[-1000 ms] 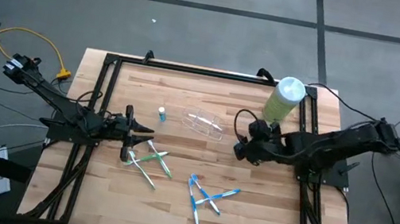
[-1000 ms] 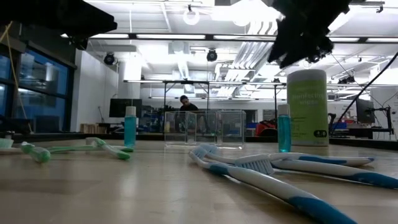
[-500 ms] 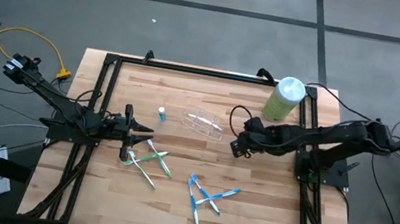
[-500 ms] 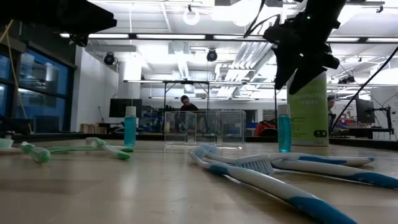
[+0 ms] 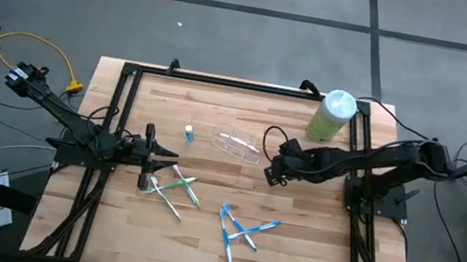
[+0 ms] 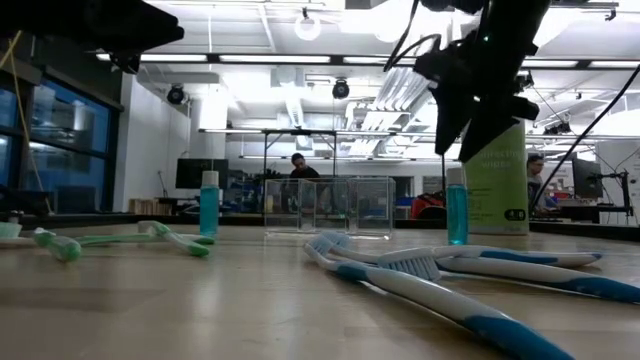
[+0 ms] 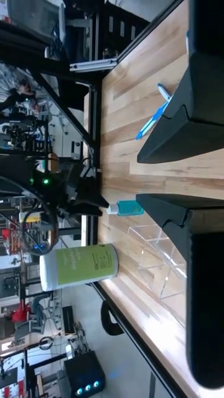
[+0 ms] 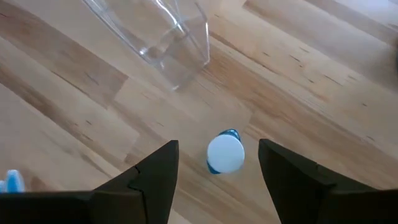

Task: Pick & Place toothbrushing station
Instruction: Put the right blue mouthwash into the transparent organizer

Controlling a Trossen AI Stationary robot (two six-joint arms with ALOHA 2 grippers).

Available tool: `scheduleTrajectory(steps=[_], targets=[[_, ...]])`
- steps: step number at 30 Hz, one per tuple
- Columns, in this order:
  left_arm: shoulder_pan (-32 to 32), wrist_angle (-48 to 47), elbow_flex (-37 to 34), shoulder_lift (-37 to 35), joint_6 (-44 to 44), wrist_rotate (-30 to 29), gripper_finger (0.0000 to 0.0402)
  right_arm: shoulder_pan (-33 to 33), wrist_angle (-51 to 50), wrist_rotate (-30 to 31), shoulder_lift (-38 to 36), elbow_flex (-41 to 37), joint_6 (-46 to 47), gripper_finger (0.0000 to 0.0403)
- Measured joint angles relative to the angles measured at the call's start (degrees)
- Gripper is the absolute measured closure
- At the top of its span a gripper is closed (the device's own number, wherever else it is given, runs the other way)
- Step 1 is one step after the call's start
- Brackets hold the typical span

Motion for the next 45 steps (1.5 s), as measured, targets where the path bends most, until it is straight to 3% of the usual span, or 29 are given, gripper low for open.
scheduleTrajectory(steps=[17, 32, 45], targets=[[0.00, 0.02, 0.00, 0.00, -0.04, -0.02, 0.0317, -0.02, -0.26, 0.83, 1.96, 0.00, 1.69, 0.0189], [0.02, 0.02, 0.00, 0.01, -0.15, 0.00, 0.0317, -0.02, 0.37, -0.72, 9.57, -0.07, 4.26, 0.0189], [0.02, 0.02, 0.00, 0.00, -0.11, 0.00, 0.0317, -1.12, 1.86, -0.41, 9.62, -0.04, 4.50, 0.0190]])
